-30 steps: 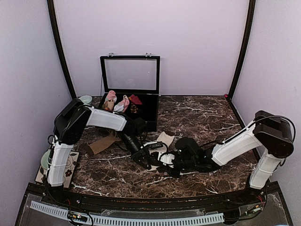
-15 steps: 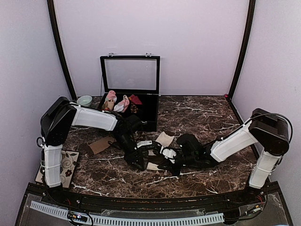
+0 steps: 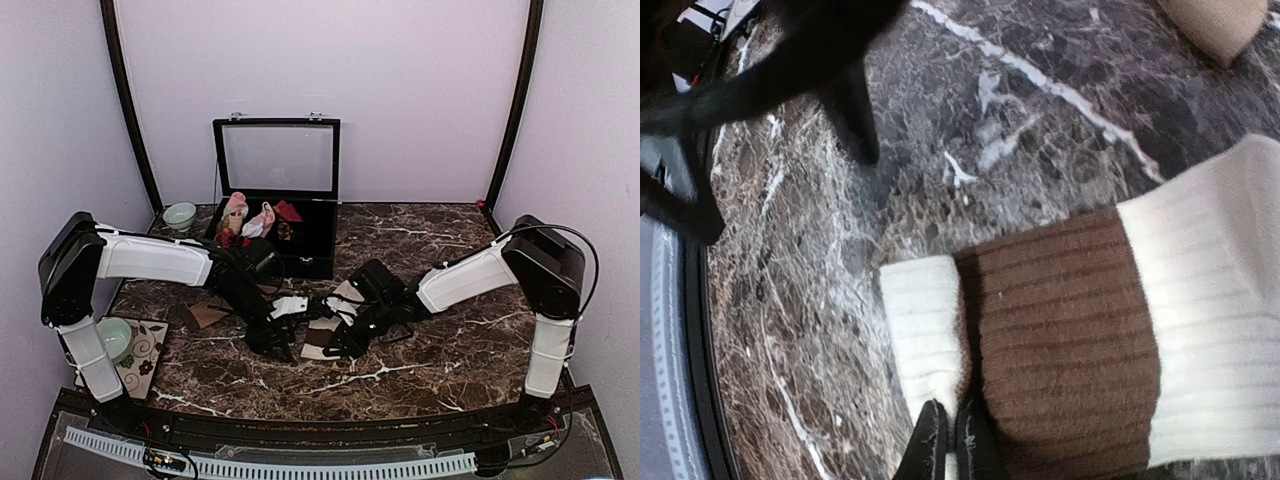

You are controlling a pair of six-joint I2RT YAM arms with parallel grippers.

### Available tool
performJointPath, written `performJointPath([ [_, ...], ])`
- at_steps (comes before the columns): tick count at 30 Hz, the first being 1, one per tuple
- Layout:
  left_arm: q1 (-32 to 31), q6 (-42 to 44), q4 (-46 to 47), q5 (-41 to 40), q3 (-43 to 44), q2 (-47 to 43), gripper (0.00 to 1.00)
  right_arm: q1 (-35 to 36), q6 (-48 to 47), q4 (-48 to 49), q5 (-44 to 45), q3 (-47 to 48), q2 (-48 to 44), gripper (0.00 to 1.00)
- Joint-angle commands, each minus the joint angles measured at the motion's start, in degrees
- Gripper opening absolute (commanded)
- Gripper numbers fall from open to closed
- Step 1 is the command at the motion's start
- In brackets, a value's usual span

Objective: Roll the socks
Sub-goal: Roll the sock at the center of the board.

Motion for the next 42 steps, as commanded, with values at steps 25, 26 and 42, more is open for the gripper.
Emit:
performJointPath([
  [25,-7.9,13.4,19.0,-13.8,-7.7,2.1,0.49,-3.6,12.2,-12.0,-7.6,2.4,9.8,0.00],
  [26,-7.9,13.2,18.4,-14.0,-7.3,2.6,0.50,-3.6,12.0,-12.4,-7.8,2.6,10.1,0.00],
  [42,-5.2,12.7,3.7,-11.1,0.0,9.2,0.19,-4.3,14.5,-9.4,-10.0,0.5,7.8,0.07],
])
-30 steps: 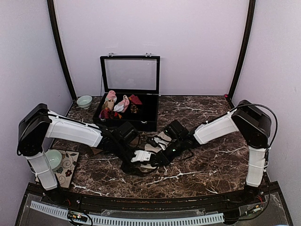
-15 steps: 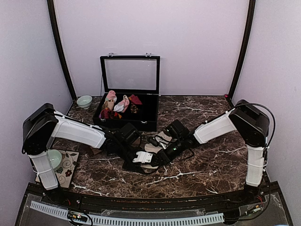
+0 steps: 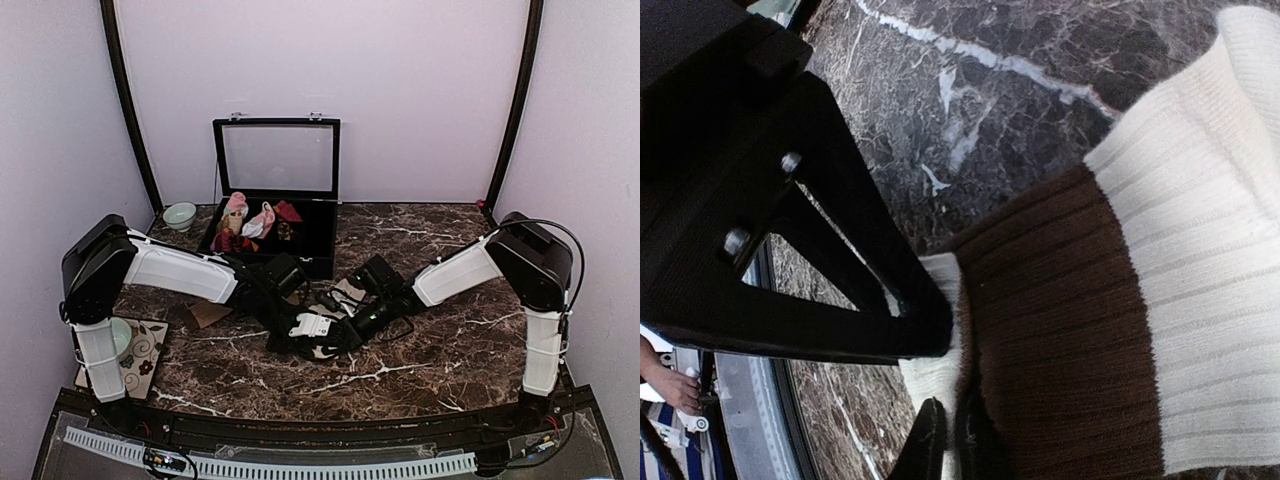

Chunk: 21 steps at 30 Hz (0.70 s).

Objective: Roll the socks
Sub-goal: Roll the sock at the center of the board.

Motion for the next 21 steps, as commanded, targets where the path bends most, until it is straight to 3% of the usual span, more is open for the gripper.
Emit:
performJointPath([
  [1,1.6,0.4,-11.6,1.6,0.1,2.6,0.20,-0.4,1.9,-6.8,3.4,-3.8,1.6,0.09],
  [6,2.0,0.8,-13.6,0.6,-0.4,3.8,0.29,-1.0,3.4,-2.6,1.3,-6.2,-2.0,0.17],
  [13,2.7,-2.6,-18.1,7.2,1.8,4.9,0.28,-1.6,-0.2,-3.7,6.3,-9.6,-8.3,0.28],
  [18,3.5,-5.8,-24.0,16.1,6.5,6.5,0.29,-1.3,-1.8,2.3,15.1,-16.1,-17.3,0.30],
  [21,3.9,-7.5,-25.7,17.4,7.9,7.7,0.28,0.0,-4.0,7.6,19.3,-21.1,-23.0,0.31],
])
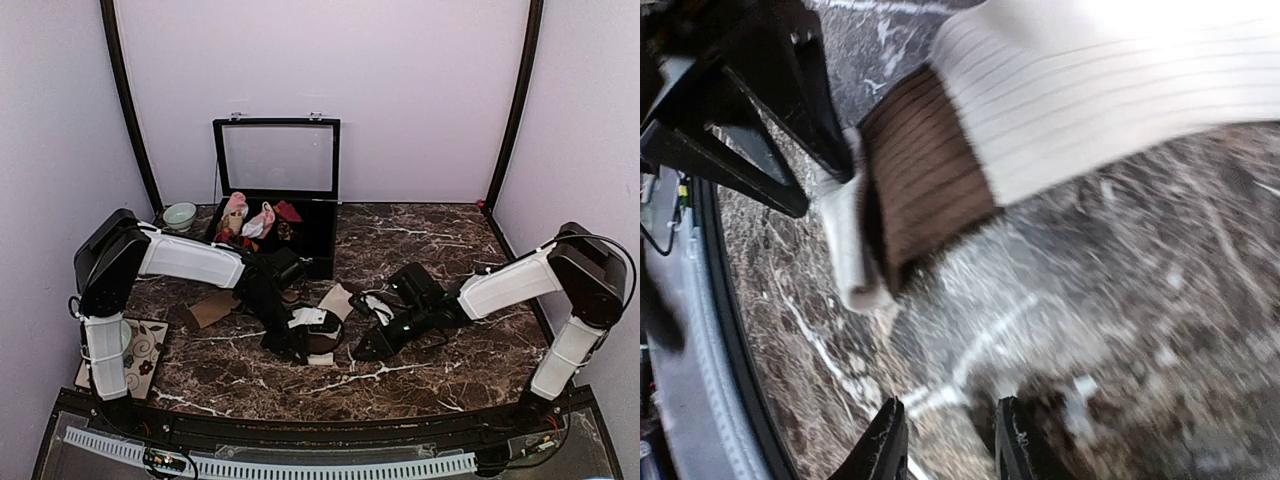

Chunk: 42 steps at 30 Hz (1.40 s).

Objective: Roll the socks
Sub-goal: Roll the sock at the center of the board.

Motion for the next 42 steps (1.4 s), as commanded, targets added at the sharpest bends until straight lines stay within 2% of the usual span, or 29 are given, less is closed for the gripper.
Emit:
performJointPath([
  [1,0.4,-4.4,-11.1,3.9,0.8,3.2,0.27,1.8,-4.2,7.0,9.3,-6.0,-8.3,0.31],
  [4,1.8,-6.5,-11.6,4.8,2.0,4.7,0.25,4.7,-8.9,7.8,14.1,-7.5,-13.4,0.31],
  [9,4.0,-7.6,-15.6,10.0,5.4,7.6,0.27,11.4,-17.9,7.9,21.5,-8.7,-19.5,0.33],
  [14,4.4,-7.9,-15.4,12.4,5.6,7.8,0.26,13.8,-20.4,7.2,24.3,-8.3,-21.9,0.44],
  [20,4.4,-7.6,-16.5,12.7,6.4,9.4,0.18,15.5,-19.4,11.1,25.5,-7.5,-18.9,0.45],
  [29,4.5,-6.5,-19.9,17.2,9.0,11.0,0.18,20.2,-25.0,11.6,28.7,-3.7,-12.3,0.45],
  [42,5.7,-4.7,-22.2,17.3,11.5,14.2,0.18,26.4,-35.3,12.9,32.3,-0.2,-4.0,0.44],
])
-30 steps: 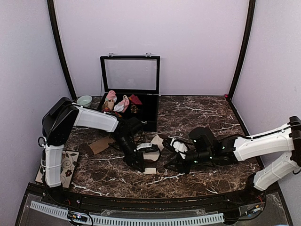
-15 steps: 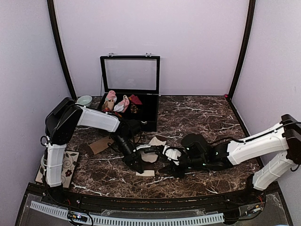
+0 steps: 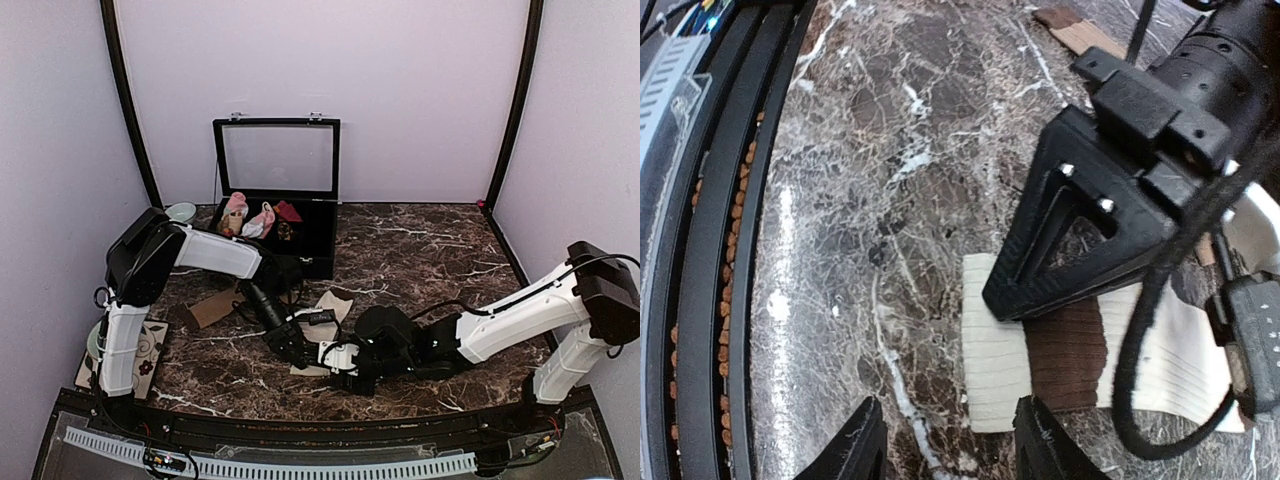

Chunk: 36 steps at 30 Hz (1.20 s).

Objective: Roll the socks
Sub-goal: Roll the sock at the center of the board.

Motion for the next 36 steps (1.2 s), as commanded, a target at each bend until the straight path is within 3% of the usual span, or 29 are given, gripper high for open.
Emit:
performJointPath([
  [1,0.7,2.1,-2.4,-1.7,0.2,1.9,0.18,1.0,-4.6,3.1,1.8,1.4,3.3,0.43],
  [19,1.4,5.7,-5.9,-3.7,1.7,3.2,0.20,1.0,-8.0,8.3,5.4,4.6,11.5,0.39],
  [27,1.7,6.6,-6.8,-3.5,1.5,3.1,0.22,0.9,-6.2,11.5,5.4,2.4,14.3,0.23],
  [33,2.1,6.9,-5.7,-4.2,0.6,-0.5,0.42,-0.6,-3.1,11.7,5.3,1.1,15.5,0.02],
  [36,3.5,5.9,-3.0,-5.5,-1.6,-5.3,0.56,-2.9,0.8,10.0,1.8,1.2,15.4,0.00],
])
